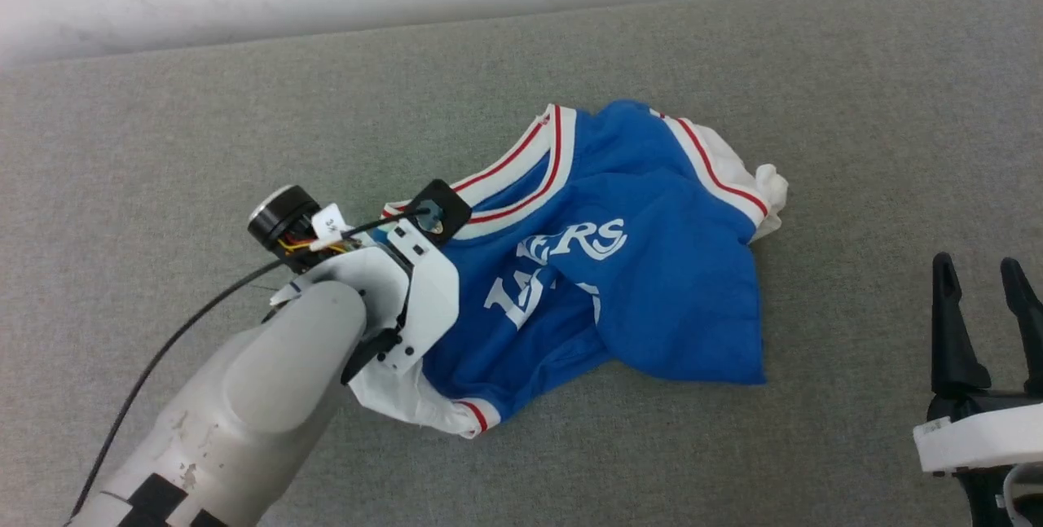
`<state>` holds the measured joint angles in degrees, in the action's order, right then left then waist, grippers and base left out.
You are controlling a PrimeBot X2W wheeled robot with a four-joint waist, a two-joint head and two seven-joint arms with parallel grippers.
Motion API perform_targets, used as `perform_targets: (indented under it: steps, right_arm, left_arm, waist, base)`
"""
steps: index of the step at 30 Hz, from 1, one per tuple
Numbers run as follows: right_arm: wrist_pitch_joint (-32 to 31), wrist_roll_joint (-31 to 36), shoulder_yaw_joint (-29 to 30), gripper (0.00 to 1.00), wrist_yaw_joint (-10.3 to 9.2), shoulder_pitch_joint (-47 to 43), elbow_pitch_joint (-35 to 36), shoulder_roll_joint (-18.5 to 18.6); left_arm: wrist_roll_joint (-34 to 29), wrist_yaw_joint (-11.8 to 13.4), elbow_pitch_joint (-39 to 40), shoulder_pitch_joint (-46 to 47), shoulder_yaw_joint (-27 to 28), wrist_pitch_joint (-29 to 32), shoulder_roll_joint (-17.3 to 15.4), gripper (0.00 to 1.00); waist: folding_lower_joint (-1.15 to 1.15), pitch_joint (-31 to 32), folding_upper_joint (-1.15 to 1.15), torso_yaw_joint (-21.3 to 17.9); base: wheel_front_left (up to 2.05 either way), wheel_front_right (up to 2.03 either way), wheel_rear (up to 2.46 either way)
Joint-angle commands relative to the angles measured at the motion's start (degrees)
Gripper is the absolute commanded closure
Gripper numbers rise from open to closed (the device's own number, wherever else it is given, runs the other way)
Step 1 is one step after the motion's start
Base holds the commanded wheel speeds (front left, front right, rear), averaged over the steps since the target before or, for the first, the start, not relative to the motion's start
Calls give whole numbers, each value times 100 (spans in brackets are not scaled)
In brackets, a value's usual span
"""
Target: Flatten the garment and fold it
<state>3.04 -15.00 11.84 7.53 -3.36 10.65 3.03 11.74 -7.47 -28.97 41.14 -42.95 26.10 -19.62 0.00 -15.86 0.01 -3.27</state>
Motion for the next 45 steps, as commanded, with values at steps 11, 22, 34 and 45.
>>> perform_targets:
  steps: [11,22,34,45]
  right_arm:
    - [42,18,-118,0,-4,334,39,-15]
    - [234,-35,-197,0,-4,565,-229,-15]
    - [137,98,-242,0,-4,500,-322,-15]
    - [36,57,-110,0,-4,287,-213,-15]
  left_arm:
    - [62,1,579,1282,302,-1312,-649,100]
    - [82,360,-399,1584,634,-2274,-750,0]
    - [928,514,-224,1297,1151,-3029,-229,0]
    - [1270,920,2786,-608,423,-1868,25,0]
  waist:
    - [0,-394,-1,-173]
    - [0,-738,-1,-427]
    - [0,-202,-1,139]
    - [0,10,-1,314]
  base:
    - [0,0,0]
    - [0,0,0]
    - [0,0,0]
    - [0,0,0]
